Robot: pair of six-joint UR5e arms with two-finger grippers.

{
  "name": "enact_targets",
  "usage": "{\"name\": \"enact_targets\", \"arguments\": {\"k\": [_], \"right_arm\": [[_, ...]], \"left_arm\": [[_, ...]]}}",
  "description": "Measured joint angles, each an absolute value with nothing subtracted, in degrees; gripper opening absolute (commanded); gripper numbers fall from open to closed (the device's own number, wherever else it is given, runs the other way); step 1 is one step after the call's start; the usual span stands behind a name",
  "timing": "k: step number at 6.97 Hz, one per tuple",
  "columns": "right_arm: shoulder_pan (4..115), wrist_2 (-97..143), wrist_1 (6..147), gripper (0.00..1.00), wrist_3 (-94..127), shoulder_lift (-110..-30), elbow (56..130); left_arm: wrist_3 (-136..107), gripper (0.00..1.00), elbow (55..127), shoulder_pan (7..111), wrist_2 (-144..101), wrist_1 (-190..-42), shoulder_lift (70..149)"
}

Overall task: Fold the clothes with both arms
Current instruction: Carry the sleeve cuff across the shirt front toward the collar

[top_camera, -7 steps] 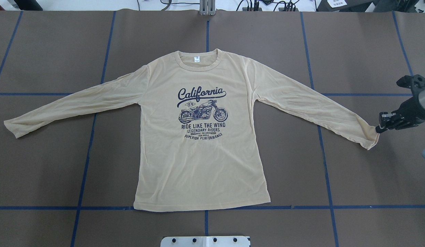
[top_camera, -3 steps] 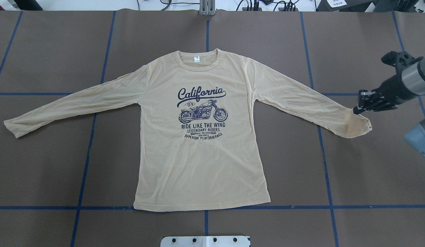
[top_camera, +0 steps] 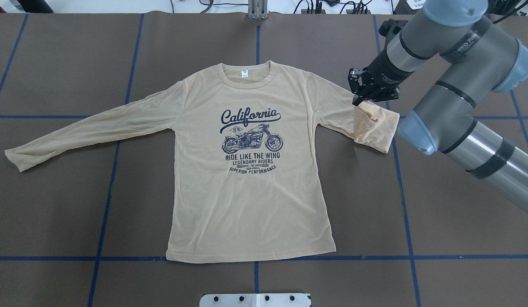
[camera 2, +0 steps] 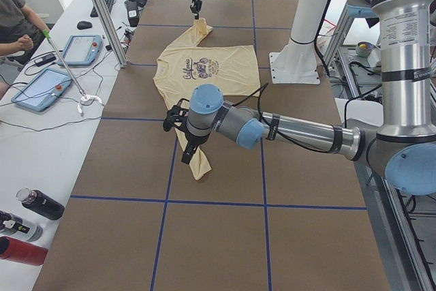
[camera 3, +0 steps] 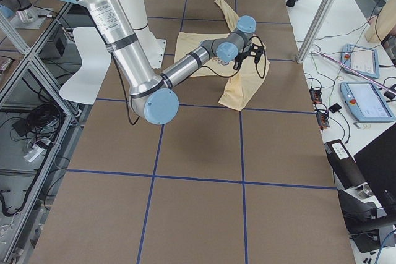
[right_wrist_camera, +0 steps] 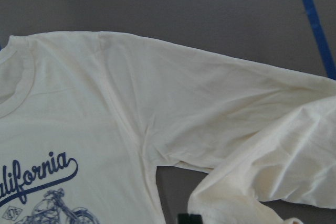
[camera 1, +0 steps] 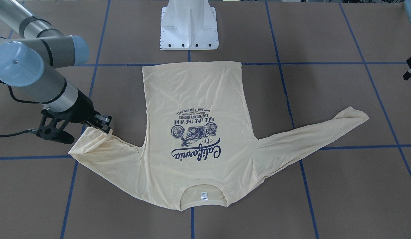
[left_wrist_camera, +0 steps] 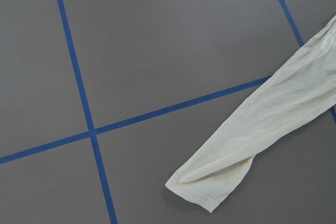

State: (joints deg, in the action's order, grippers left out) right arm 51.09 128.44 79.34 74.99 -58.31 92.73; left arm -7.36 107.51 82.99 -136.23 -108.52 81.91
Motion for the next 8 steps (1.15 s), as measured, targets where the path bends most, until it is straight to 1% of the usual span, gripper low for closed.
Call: {"name": "enact_targets", "arguments": {"k": [2,5,8], "right_arm": [[48.00,124.77,79.45,0.00,81.04,-51.90,89.77],[45.57,120.25,79.47,0.00,82.71,-41.36,85.48],[39.74,113.84,78.78,0.00,82.40,-34.88,84.59]], "left_arm": [[-7.38,1.00,107.49,83.01,-136.23,-108.60,81.91],[-7.38,1.00,107.51,83.00,-136.31,-108.55,81.84],[-7.31,1.00,107.31,83.01,-136.32,-108.54,81.82]]}}
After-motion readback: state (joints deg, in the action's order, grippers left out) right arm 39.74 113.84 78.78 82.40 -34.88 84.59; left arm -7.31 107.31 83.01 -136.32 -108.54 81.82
